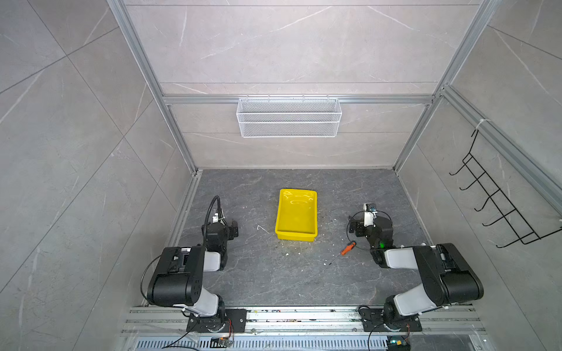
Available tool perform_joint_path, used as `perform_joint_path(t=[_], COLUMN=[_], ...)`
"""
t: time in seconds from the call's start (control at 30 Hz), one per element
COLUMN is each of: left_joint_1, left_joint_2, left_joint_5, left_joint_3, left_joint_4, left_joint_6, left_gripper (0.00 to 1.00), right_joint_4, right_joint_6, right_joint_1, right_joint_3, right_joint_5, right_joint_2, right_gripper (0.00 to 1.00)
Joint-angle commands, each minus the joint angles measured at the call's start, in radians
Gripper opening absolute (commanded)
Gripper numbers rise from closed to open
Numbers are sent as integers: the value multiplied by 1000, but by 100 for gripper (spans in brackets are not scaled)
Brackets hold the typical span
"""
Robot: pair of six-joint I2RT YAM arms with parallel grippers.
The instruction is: Put the screwdriver in the bin
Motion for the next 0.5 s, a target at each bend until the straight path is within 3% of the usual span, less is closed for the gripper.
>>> perform_joint_path(t=[0.0, 0.47], left_joint_1=[57, 55], left_joint_2=[-23, -21], left_joint_5=[96, 90], left_joint_3=[47, 45], left_joint_4=[-33, -30], left_joint_6=[-45, -39], left_gripper=[100, 100], right_joint_4=[-14, -13], right_joint_6=[4, 3], right_joint_1=[-1, -1], right_joint_3=[19, 19], right_joint_5=[1, 3], right_joint_2=[-11, -13], right_gripper=[99, 99])
